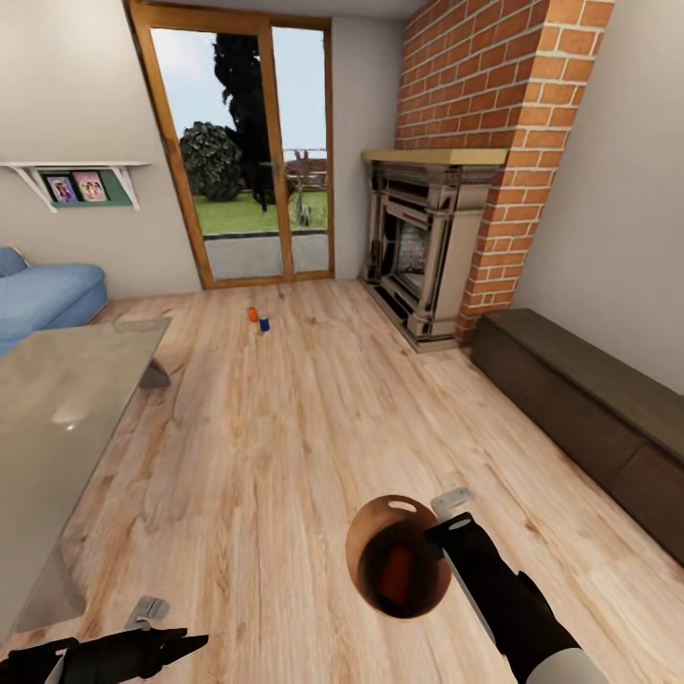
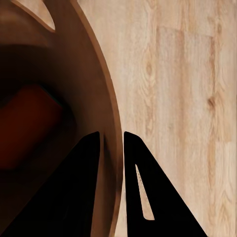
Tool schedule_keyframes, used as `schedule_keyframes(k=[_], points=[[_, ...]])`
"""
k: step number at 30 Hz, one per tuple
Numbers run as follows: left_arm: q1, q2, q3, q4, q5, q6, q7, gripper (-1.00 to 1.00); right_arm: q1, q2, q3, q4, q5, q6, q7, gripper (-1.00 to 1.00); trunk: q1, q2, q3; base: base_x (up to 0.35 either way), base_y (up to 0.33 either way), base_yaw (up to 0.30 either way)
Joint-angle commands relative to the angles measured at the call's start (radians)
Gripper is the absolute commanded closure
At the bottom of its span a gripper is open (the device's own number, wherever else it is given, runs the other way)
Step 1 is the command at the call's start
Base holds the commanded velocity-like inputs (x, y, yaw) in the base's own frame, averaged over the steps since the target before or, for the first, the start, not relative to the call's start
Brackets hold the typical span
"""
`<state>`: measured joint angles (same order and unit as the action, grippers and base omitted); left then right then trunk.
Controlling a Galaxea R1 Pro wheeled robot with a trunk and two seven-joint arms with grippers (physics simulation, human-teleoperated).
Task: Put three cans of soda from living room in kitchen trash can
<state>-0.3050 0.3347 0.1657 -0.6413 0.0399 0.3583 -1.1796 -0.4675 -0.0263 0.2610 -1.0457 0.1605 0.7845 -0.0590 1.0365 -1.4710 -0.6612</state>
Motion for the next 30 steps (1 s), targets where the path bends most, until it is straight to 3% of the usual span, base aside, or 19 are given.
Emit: schedule_keyframes(k=[1, 10, 30], points=[[0.000, 0.000, 0.000, 0.000, 0.000, 0.000, 0.000, -1.00, 0.000, 0.000, 0.000, 0.000, -0.009, -0.001, 0.005, 1.00, 0.000, 0.000, 0.000, 0.348, 0.000, 0.218], [0.000, 0.000, 0.000, 0.000, 0.000, -0.001, 0.000, -1.00, 0.000, 0.000, 0.000, 0.000, -0.009, -0.001, 0.005, 1.00, 0.000, 0.000, 0.000, 0.348, 0.000, 0.197], [0.000, 0.000, 0.000, 0.000, 0.000, 0.000, 0.000, -1.00, 0.000, 0.000, 0.000, -0.001, -0.009, -0.001, 0.005, 1.00, 0.000, 0.000, 0.000, 0.348, 0.000, 0.009]])
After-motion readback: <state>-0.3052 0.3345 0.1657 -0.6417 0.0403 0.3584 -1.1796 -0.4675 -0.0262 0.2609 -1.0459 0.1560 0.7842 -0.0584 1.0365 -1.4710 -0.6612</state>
